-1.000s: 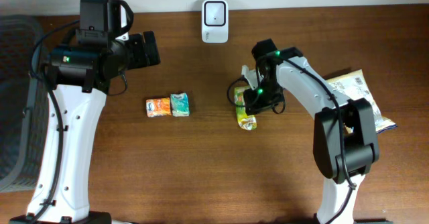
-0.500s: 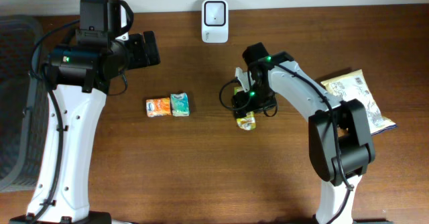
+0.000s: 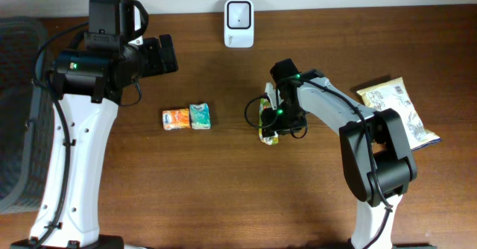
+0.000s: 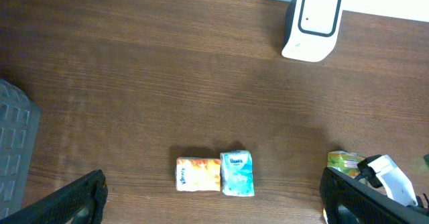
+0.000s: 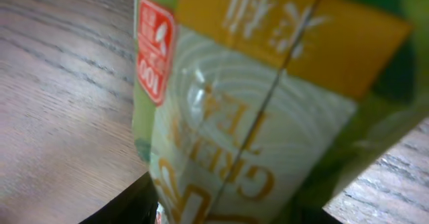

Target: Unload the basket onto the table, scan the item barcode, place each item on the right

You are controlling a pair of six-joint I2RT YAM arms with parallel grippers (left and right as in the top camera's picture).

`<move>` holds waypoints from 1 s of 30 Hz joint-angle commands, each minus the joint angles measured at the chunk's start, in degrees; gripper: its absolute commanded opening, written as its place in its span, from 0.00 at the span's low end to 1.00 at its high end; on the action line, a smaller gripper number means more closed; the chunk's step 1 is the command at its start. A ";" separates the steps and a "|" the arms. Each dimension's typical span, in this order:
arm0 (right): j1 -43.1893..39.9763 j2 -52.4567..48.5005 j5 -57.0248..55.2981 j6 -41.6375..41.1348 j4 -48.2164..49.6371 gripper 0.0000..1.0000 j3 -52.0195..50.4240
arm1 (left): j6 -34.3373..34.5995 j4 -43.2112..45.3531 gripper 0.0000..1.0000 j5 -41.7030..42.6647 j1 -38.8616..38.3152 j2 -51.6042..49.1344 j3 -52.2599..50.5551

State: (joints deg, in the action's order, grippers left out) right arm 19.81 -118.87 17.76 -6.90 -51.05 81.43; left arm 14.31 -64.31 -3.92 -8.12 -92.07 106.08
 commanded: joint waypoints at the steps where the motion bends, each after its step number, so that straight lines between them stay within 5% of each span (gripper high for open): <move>1: -1.55 -0.74 3.45 -1.16 0.50 0.51 0.52 | -0.72 -0.09 0.99 -0.42 0.04 0.70 0.24; 9: -0.90 -0.74 0.94 -10.64 0.48 0.46 3.41 | -0.72 -0.09 0.99 -0.42 0.04 0.70 0.24; 18: 4.79 -0.74 -13.92 -19.91 -4.81 0.82 10.21 | -0.72 -0.15 0.99 -0.42 0.04 0.70 0.24; 30: 7.67 -0.90 -18.45 -26.64 0.83 0.71 2.43 | -0.72 -1.36 0.99 -0.42 0.04 0.70 0.24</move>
State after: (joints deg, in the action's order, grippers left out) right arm 27.22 -119.24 1.26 -31.07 -51.11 86.13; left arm 14.33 -65.58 -3.92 -8.12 -92.07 106.08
